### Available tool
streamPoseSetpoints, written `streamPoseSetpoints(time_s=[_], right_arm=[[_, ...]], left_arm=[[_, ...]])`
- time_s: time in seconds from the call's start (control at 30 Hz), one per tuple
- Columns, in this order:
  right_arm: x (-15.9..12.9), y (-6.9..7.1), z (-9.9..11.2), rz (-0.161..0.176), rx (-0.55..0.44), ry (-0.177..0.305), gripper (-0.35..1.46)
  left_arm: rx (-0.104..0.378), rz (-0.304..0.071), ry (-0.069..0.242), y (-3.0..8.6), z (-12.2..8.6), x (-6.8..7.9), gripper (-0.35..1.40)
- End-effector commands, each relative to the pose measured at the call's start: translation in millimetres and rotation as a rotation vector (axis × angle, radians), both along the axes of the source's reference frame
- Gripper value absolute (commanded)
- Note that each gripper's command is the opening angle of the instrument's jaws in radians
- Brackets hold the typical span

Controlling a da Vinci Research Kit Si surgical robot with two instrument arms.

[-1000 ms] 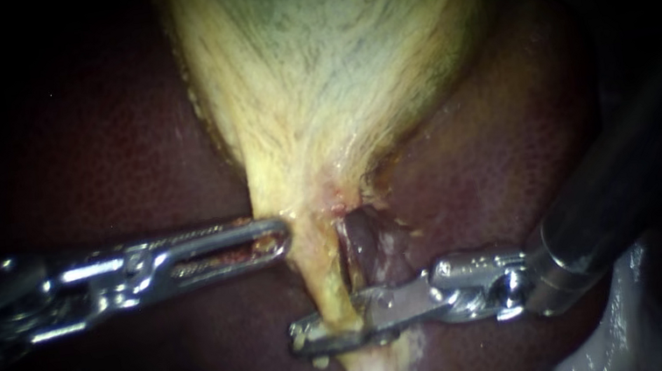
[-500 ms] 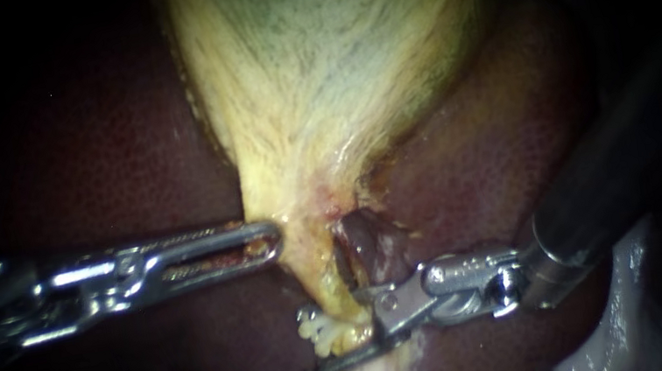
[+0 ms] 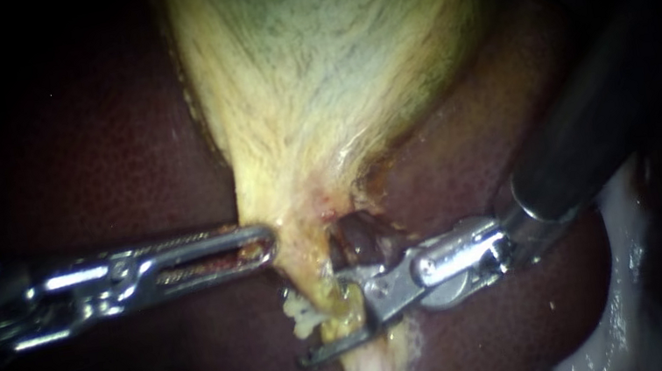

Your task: Going back second clip left tube

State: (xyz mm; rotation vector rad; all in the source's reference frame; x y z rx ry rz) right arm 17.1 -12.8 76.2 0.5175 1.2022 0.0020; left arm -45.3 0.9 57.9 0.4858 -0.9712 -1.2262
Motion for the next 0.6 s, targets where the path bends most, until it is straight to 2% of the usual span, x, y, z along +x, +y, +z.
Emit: streamPoseSetpoints(time_s=[0.03, 0.23, 0.33, 0.4, 0.6], right_arm=[[0.0, 0.1, 0.0, -0.001, 0.001, -0.001, 0.60], [0.3, -0.2, -0.1, -0.004, -0.006, 0.002, 0.60], [0.8, -0.8, -0.2, -0.006, -0.008, 0.003, 0.60], [1.0, -1.5, -0.3, -0.021, -0.007, 0.009, 0.60], [2.2, -4.2, -0.4, -0.100, -0.008, 0.052, 0.60]], left_arm=[[0.000, 0.000, 0.001, 0.0, 0.0, 0.0, -0.35], [-0.001, -0.002, 0.002, 0.0, 0.0, 0.0, -0.35], [-0.001, -0.003, 0.003, 0.0, 0.0, 0.0, -0.35], [-0.001, -0.003, 0.003, 0.0, 0.0, -0.1, -0.35], [-0.001, -0.003, 0.003, 0.1, 0.0, -0.2, -0.35]])
